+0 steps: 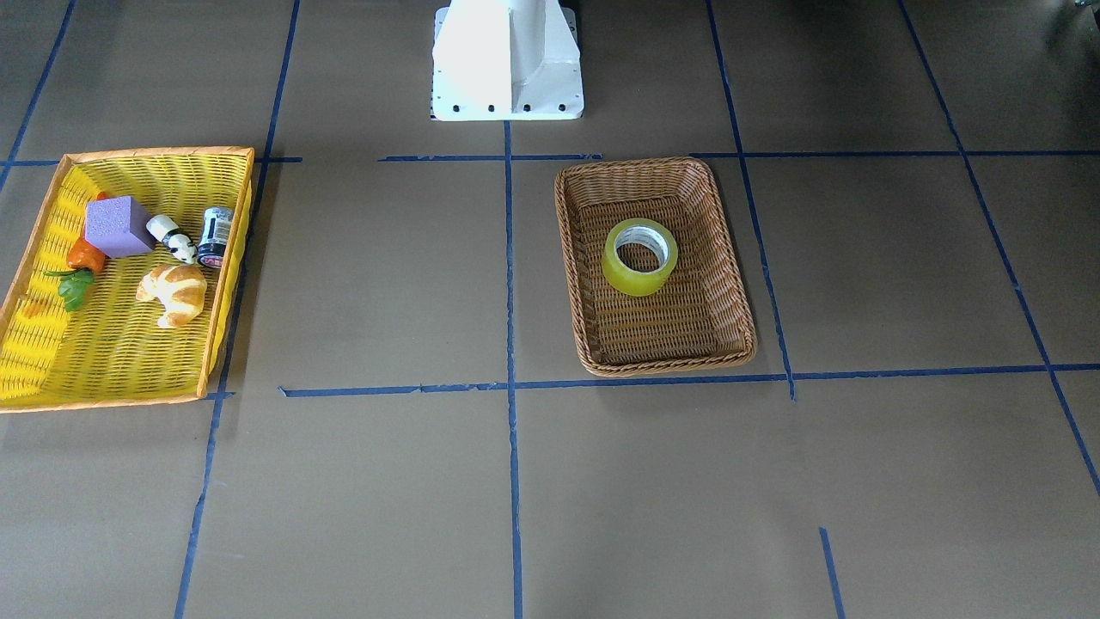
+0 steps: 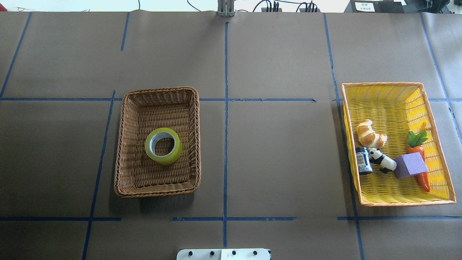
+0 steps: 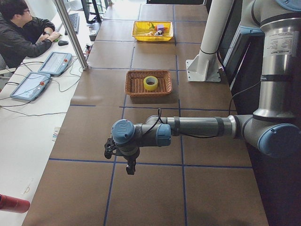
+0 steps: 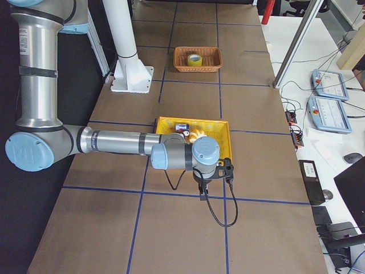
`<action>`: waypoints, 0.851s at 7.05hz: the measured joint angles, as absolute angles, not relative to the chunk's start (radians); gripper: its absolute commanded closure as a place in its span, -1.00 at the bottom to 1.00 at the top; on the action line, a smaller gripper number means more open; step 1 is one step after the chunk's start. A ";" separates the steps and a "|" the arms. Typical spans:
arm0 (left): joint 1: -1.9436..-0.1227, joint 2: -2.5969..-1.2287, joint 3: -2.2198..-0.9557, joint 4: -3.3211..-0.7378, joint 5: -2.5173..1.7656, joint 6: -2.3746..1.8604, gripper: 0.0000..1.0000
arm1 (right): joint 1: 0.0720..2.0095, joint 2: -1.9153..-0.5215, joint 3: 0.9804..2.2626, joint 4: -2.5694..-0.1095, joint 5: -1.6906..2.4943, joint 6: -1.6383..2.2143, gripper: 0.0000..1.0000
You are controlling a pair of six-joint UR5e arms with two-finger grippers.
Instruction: Move tape to another basket
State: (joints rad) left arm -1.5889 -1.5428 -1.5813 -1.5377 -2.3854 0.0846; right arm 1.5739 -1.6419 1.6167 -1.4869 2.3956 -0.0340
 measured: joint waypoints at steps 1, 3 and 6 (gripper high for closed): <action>-1.589 -1.544 -1.582 -1.536 -2.385 0.084 -1.00 | 1.574 -1.640 1.613 -1.487 2.394 -0.036 -1.00; -1.589 -1.545 -1.583 -1.536 -2.384 0.084 -1.00 | 1.574 -1.636 1.613 -1.489 2.396 -0.033 -1.00; -1.590 -1.546 -1.583 -1.535 -2.385 0.084 -1.00 | 1.574 -1.634 1.615 -1.494 2.396 -0.027 -1.00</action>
